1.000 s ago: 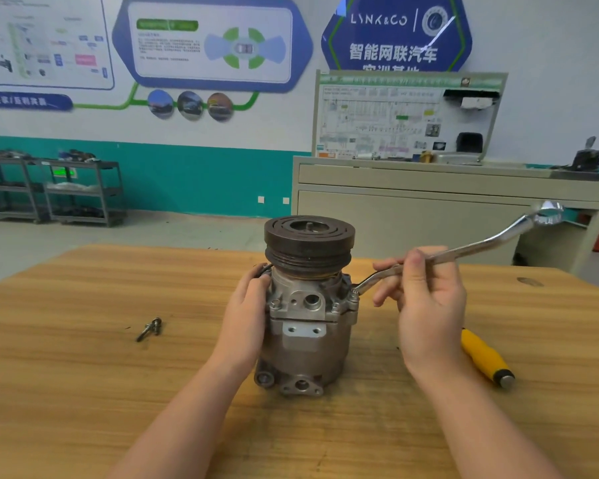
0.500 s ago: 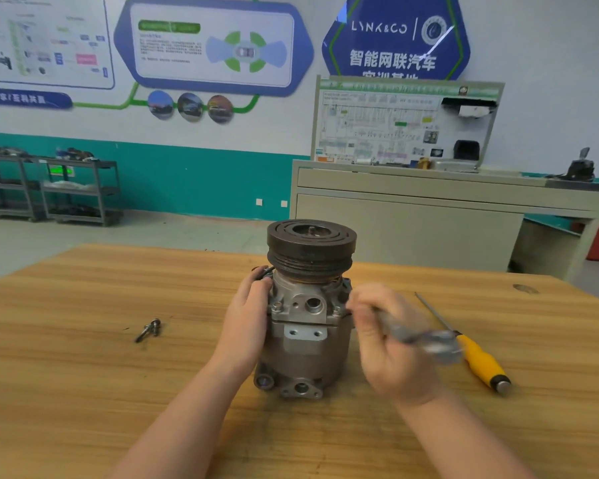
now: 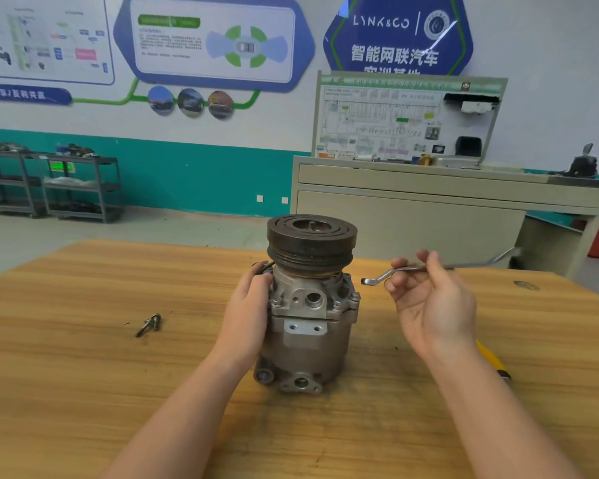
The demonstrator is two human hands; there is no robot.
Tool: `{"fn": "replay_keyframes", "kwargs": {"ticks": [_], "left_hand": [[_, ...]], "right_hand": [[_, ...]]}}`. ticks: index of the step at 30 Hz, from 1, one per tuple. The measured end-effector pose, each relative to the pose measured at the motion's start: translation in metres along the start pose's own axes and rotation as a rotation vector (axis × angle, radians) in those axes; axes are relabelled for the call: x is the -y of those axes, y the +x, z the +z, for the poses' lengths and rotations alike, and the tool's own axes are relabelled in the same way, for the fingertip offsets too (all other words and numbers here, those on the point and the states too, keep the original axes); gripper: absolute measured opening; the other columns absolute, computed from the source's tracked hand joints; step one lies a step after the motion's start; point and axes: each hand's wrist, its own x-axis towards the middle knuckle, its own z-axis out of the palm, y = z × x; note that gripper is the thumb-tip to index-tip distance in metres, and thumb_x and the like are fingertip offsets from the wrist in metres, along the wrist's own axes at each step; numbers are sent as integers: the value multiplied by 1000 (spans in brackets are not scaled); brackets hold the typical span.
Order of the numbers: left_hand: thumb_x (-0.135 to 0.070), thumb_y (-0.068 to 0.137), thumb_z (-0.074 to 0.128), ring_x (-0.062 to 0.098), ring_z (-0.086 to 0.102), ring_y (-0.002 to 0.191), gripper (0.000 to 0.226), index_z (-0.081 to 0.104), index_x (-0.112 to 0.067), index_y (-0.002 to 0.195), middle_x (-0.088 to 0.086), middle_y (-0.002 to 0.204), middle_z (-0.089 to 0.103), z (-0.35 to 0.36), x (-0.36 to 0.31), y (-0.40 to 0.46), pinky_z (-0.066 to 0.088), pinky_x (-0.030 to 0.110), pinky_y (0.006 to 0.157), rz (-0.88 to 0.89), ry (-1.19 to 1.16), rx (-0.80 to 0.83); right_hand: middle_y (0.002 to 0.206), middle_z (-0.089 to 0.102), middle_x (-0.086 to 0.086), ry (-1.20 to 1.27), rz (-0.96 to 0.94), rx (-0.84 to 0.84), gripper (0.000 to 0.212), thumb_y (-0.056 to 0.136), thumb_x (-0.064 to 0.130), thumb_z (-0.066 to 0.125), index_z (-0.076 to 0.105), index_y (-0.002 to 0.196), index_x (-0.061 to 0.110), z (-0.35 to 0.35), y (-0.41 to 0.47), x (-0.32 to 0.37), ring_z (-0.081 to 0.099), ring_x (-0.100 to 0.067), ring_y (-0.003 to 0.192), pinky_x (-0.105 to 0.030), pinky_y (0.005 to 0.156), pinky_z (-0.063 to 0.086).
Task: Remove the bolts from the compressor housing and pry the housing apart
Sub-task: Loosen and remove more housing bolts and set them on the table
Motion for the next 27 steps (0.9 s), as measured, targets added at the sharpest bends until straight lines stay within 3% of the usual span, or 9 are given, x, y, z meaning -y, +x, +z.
{"fn": "replay_keyframes", "kwargs": {"ticks": [4, 10, 13, 15, 18, 22, 27], "left_hand": [[-20, 104, 34, -36, 45, 76, 27, 51, -29, 123, -32, 100, 51, 1, -1, -1, 34, -7, 59, 6, 0, -2], [-20, 103, 35, -34, 47, 77, 27, 52, -32, 121, -30, 101, 54, 0, -3, -2, 35, -6, 59, 1, -3, -7], [-23, 103, 35, -29, 49, 87, 29, 51, -31, 126, -31, 103, 52, 0, -2, -1, 39, -1, 66, -2, 10, -13], [-25, 103, 35, -24, 50, 90, 30, 51, -30, 129, -30, 104, 53, -1, -2, 0, 40, 2, 68, -9, 16, -10], [-21, 103, 36, -32, 49, 82, 28, 54, -28, 125, -29, 103, 55, 0, 0, 0, 36, -5, 63, 7, 14, -27], [-23, 103, 36, -28, 49, 87, 29, 54, -32, 124, -30, 106, 56, -1, -1, 0, 38, 2, 70, -8, 13, -15], [-25, 104, 35, -29, 46, 86, 24, 49, -38, 119, -32, 103, 51, 0, -2, -1, 35, 1, 69, -19, 18, -4]], "right_hand": [[69, 69, -5, -405, -377, 102, 22, 106, 17, 32, 44, 88, 18, 3, -15, -7, 57, -15, 46, -23, 49, 49], [74, 67, -3, -691, -773, 242, 22, 100, 31, 43, 55, 84, 42, 4, -29, -18, 60, -10, 49, -22, 57, 50], [62, 58, -1, -853, -989, 417, 30, 103, 35, 41, 58, 87, 17, 3, -33, -25, 56, -6, 52, -21, 52, 46], [61, 54, -2, -971, -1094, 518, 31, 104, 34, 38, 52, 87, 12, 5, -38, -34, 49, -8, 53, -19, 50, 41], [65, 51, 1, -796, -980, 409, 27, 104, 33, 35, 47, 84, 19, 9, -51, -44, 46, -9, 53, -22, 50, 38], [60, 51, -4, -370, -700, 85, 24, 101, 28, 34, 41, 80, 19, 17, -53, -41, 44, -12, 45, -16, 44, 36], [64, 61, -1, -301, -572, -12, 20, 105, 17, 26, 39, 90, 18, 12, -39, -30, 49, -16, 38, -20, 43, 42]]}}
